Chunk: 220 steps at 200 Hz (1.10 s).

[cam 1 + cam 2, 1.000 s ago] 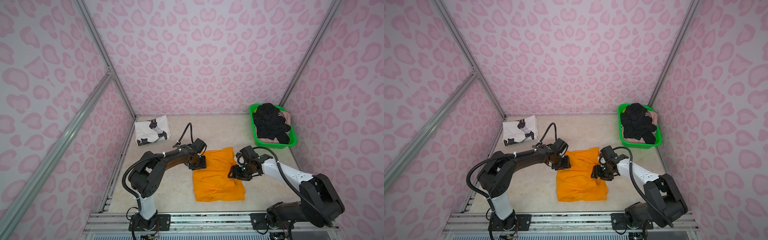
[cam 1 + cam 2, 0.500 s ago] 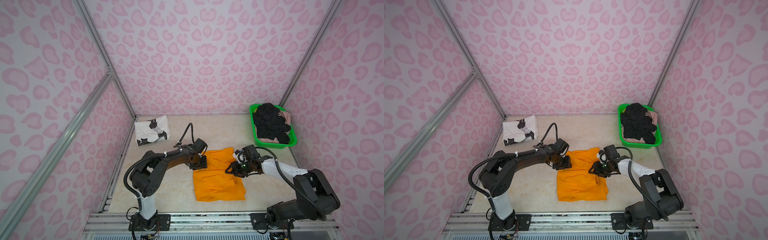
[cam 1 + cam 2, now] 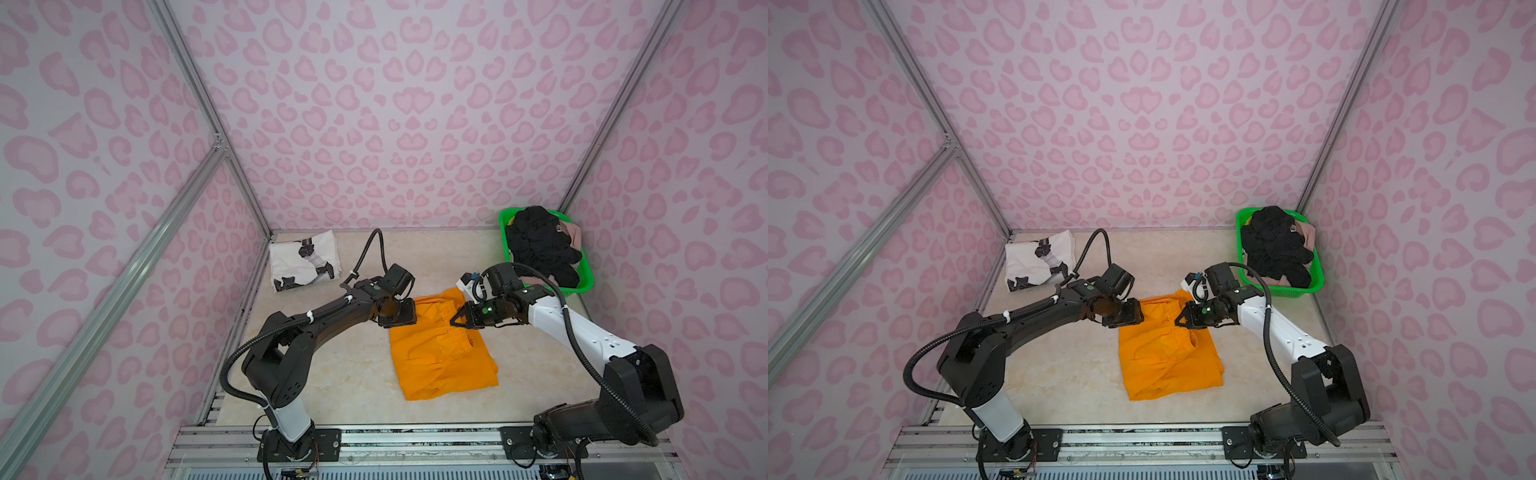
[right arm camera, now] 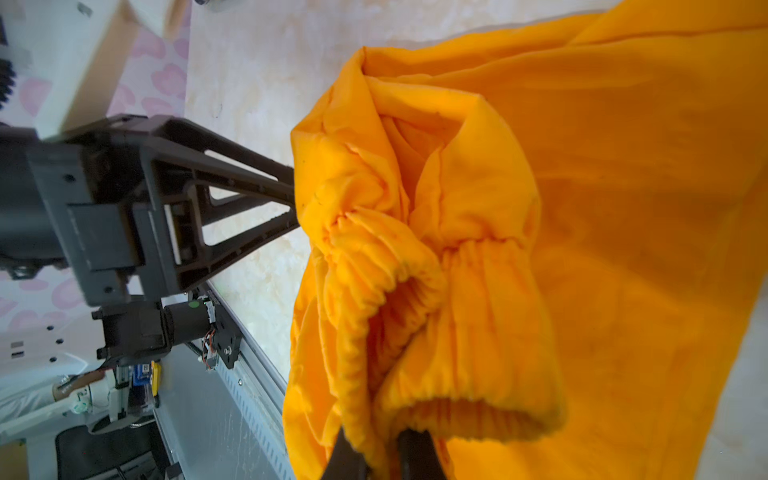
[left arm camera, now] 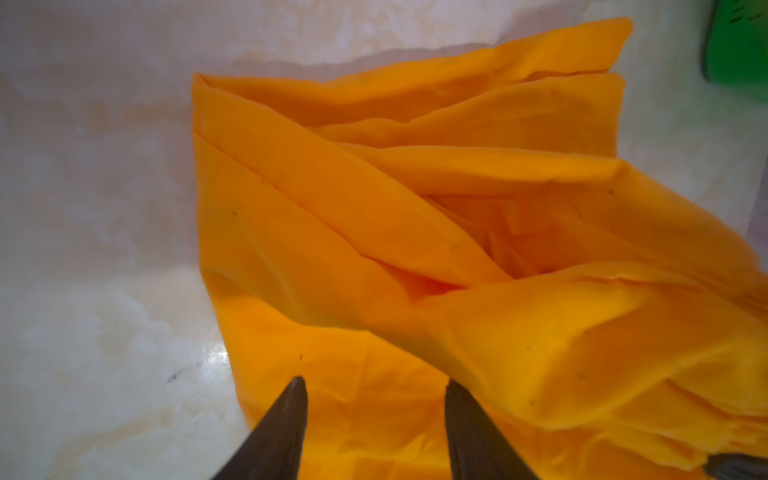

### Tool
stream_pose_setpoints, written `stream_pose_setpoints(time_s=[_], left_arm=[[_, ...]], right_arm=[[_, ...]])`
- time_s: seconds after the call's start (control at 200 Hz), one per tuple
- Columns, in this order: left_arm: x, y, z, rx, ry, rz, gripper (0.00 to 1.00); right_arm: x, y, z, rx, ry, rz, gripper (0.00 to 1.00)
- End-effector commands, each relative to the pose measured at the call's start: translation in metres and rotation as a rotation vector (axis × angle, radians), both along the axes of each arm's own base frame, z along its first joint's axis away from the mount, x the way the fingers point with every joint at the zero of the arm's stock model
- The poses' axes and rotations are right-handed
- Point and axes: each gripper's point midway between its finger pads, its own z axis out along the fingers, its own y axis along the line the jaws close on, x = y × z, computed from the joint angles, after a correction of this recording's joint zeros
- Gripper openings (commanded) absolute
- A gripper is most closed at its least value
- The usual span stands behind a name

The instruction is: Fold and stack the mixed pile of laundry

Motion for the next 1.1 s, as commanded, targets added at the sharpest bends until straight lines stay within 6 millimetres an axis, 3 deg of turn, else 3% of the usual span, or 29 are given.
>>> stream_pose_setpoints(time_s=[0.0, 0.065, 0.22, 0.37, 0.48, 0.62, 0.75, 0.91, 0.945, 1.095], left_arm=[[-0.005, 0.009, 0.013, 0.032, -0.007, -0.023, 0.58], [-0.007, 0.007, 0.012, 0.020, -0.001, -0.036, 0.58], [-0.011, 0.003, -0.006, 0.008, 0.023, -0.044, 0.55], [-0.009, 0.001, -0.012, 0.009, 0.015, -0.049, 0.54], [-0.005, 0.001, -0.013, 0.021, -0.003, -0.055, 0.55], [0.007, 0.000, -0.018, 0.052, -0.042, -0.068, 0.66], [0.032, 0.000, -0.018, 0.103, -0.083, -0.094, 0.76], [0.073, 0.013, -0.032, 0.148, -0.103, -0.088, 0.83], [0.087, 0.012, -0.027, 0.129, -0.119, -0.079, 0.83], [0.112, 0.010, -0.041, 0.057, -0.095, -0.100, 0.84]], right_arm=[[-0.009, -0.010, -0.001, -0.062, -0.008, 0.083, 0.00], [0.007, -0.021, -0.011, -0.133, -0.019, 0.030, 0.00], [0.042, -0.060, -0.060, -0.387, 0.010, -0.115, 0.00], [0.048, -0.082, -0.109, -0.544, 0.110, -0.165, 0.00], [0.053, -0.086, -0.123, -0.578, 0.116, -0.184, 0.10], [0.060, -0.104, -0.107, -0.721, 0.044, -0.201, 0.33], [0.056, -0.116, -0.067, -0.827, -0.056, -0.211, 0.43], [0.022, -0.100, -0.033, -0.670, -0.059, -0.246, 0.46], [0.013, -0.094, -0.028, -0.614, -0.055, -0.250, 0.46], [-0.033, -0.067, -0.032, -0.420, 0.034, -0.255, 0.46]])
